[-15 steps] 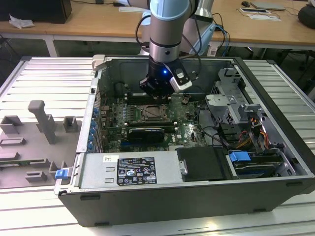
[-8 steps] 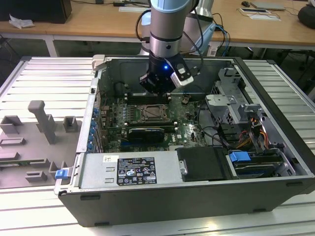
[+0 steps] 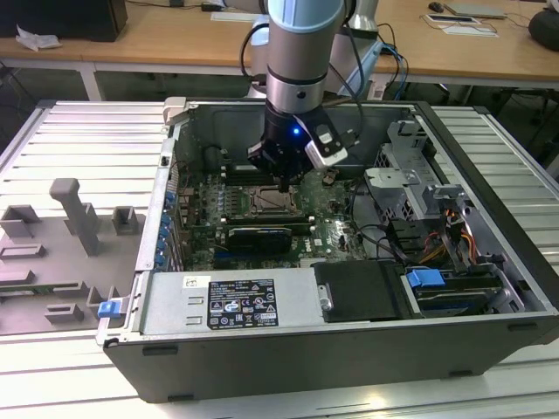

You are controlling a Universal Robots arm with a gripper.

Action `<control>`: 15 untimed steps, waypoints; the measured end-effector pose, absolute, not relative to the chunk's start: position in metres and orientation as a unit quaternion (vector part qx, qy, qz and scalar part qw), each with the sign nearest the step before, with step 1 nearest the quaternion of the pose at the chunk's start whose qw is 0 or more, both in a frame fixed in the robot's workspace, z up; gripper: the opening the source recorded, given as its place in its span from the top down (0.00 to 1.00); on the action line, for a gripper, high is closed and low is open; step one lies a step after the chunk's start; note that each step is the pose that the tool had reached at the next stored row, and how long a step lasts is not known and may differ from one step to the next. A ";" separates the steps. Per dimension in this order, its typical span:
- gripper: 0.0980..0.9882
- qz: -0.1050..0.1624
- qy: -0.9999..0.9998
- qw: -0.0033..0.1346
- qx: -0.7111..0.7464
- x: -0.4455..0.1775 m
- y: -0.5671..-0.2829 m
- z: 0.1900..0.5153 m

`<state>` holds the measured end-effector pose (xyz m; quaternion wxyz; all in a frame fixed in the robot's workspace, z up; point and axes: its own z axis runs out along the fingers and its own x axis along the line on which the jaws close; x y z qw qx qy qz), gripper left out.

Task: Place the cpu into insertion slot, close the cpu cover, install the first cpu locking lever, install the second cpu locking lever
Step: 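Install the second cpu locking lever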

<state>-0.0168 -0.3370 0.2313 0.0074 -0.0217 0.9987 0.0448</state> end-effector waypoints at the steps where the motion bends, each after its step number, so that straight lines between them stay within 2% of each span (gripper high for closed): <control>1: 0.99 0.045 0.999 0.007 -0.022 -0.017 -0.339 0.231; 15: 0.99 0.048 0.999 0.007 -0.022 -0.028 -0.372 0.230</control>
